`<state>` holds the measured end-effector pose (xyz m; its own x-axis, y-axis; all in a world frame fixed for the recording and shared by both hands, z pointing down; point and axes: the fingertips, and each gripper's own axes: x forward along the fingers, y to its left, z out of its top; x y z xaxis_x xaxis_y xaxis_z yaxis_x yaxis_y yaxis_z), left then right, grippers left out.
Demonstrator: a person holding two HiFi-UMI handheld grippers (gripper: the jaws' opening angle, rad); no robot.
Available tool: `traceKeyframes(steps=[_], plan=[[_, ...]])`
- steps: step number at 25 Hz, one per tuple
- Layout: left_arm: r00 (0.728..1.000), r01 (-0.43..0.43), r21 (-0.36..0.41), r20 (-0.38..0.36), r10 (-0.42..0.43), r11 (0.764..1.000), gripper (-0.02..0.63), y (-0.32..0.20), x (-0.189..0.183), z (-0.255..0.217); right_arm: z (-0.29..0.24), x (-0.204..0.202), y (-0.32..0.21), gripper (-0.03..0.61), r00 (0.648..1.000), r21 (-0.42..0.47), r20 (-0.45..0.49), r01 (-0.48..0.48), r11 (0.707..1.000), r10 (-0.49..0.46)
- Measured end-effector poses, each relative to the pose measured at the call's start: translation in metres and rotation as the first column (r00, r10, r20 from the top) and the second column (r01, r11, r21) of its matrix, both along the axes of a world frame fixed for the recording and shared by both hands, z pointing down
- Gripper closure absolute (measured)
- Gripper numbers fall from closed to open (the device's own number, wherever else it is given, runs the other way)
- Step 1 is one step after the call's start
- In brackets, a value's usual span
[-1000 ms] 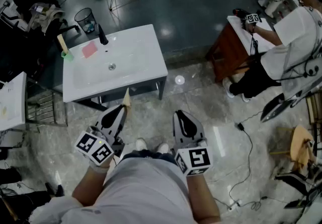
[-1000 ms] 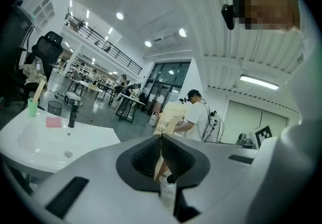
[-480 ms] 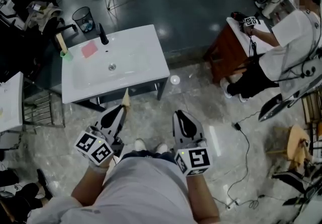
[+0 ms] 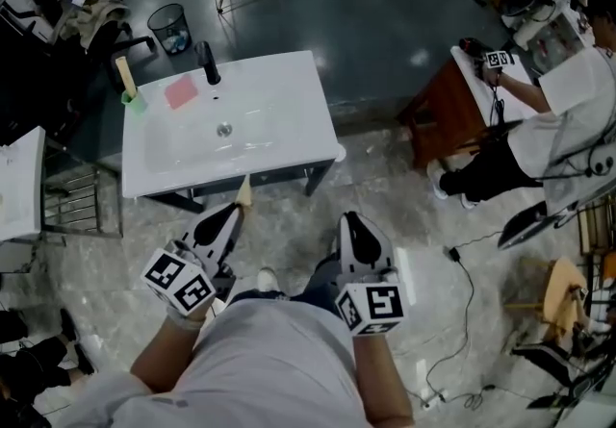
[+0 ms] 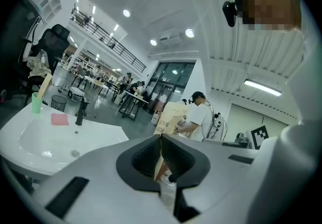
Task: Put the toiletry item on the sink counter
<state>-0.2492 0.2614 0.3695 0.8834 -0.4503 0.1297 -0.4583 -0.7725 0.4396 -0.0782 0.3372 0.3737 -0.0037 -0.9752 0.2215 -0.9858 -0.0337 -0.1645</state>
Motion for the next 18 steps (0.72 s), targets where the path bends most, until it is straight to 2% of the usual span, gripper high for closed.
traceKeyframes(steps=[5, 8, 18], plan=[[0.999, 0.032, 0.015, 0.018, -0.032, 0.999, 0.591, -0.032, 0.007, 0.026, 0.027, 0.014, -0.048, 0.541, 0.999, 0.019, 0.003, 0.051, 0.999, -0.051], [0.997, 0.063, 0.037, 0.043, -0.064, 0.997, 0.591, -0.059, 0.034, 0.030, 0.033, 0.041, -0.085, 0.541, 0.995, 0.018, 0.007, 0.100, 0.995, -0.100], [0.972, 0.216, 0.021, 0.088, -0.218, 0.976, 0.591, -0.149, 0.137, 0.042, 0.058, 0.156, -0.200, 0.541, 0.969, -0.011, 0.082, 0.235, 0.972, -0.234]])
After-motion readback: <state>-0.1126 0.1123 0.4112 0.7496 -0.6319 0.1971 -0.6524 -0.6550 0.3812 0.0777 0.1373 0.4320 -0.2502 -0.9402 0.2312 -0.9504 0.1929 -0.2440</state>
